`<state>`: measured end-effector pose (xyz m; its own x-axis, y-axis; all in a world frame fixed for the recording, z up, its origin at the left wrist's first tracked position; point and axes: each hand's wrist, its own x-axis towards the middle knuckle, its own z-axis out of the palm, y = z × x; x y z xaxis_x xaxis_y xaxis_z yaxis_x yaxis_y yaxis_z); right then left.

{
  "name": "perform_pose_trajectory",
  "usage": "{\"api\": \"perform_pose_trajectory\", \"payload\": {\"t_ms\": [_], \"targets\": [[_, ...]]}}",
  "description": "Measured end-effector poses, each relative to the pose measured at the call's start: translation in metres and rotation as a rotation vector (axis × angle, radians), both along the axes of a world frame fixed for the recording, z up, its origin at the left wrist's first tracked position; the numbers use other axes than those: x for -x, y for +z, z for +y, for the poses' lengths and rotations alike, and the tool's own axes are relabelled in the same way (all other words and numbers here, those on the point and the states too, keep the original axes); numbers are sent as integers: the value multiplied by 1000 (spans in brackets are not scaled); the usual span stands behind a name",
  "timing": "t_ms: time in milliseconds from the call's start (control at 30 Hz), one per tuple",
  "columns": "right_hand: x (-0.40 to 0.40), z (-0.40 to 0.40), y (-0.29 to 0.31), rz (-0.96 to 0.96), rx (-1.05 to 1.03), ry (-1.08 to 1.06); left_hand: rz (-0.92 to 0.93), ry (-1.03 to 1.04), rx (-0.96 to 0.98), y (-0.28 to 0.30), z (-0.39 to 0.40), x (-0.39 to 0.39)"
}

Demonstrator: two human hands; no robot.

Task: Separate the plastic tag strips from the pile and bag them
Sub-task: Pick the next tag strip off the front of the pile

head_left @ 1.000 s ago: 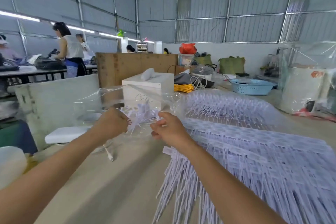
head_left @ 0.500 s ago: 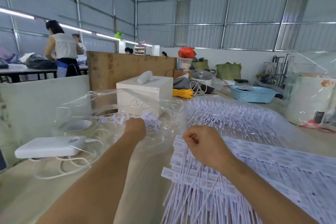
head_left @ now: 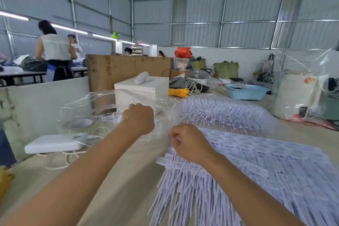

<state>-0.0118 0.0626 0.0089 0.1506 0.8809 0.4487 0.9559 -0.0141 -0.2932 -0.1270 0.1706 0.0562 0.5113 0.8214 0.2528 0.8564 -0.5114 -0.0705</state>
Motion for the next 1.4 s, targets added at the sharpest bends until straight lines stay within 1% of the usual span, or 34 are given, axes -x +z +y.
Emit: {"api": "perform_pose_trajectory", "payload": {"t_ms": [100, 200, 267, 333, 400, 467, 500, 633, 733, 767, 800, 833, 900, 933, 967, 1000, 1033, 1067, 1100, 1200, 1300, 1333, 1367, 1400], "targets": [[-2, -17, 6, 23, -27, -8, -73, -115, -8, 9, -42, -7], [-13, -44, 10, 49, -18, -53, -117, -258, 31, 7, -79, -23], [-28, -70, 10, 65, -4, -106, -139, -420, 94, -2, -96, -37], [-49, -103, 7, 90, -23, -194, -145, -630, 191, -18, -111, -50], [-70, -137, 1, 101, -35, -294, -87, -754, 237, -36, -124, -61], [-82, -165, -5, 93, 13, -332, -13, -745, 160, -49, -133, -72], [-84, -175, -8, 94, 40, -331, -6, -728, 113, -53, -135, -77], [-83, -192, -17, 84, 38, -238, -165, -735, 48, -54, -140, -86], [-81, -193, -23, 107, 29, -273, -275, -767, 28, -48, -142, -88], [-80, -193, -25, 155, 0, -283, -293, -786, 18, -44, -142, -89], [-76, -192, -22, 257, -54, -283, -308, -811, 8, -40, -143, -89], [-72, -192, -18, 427, -127, -276, -320, -842, -3, -36, -145, -90], [-70, -188, -4, 943, -310, -216, -306, -892, -55, -28, -151, -91], [-70, -188, 2, 1164, -327, -188, -275, -905, -109, -24, -155, -93], [-71, -189, 6, 1276, -306, -151, -245, -914, -174, -21, -158, -95], [-71, -190, 8, 1282, -274, -108, -236, -930, -229, -18, -161, -95], [-72, -192, 8, 1226, -263, -79, -239, -949, -254, -16, -164, -96], [-73, -194, 9, 1162, -282, -67, -242, -968, -242, -13, -165, -95], [-76, -196, 6, 1107, -318, -67, -241, -982, -188, -10, -167, -94], [-83, -197, 8, 1030, -383, -101, -239, -956, 120, -3, -165, -93], [-87, -196, 9, 945, -361, -104, -296, -944, 515, 0, -164, -95], [-86, -197, 10, 902, -347, -116, -321, -938, 596, 1, -165, -96], [-86, -196, 10, 870, -334, -124, -329, -923, 607, 2, -165, -97], [-87, -197, 10, 853, -323, -126, -320, -901, 567, 2, -165, -99]]}}
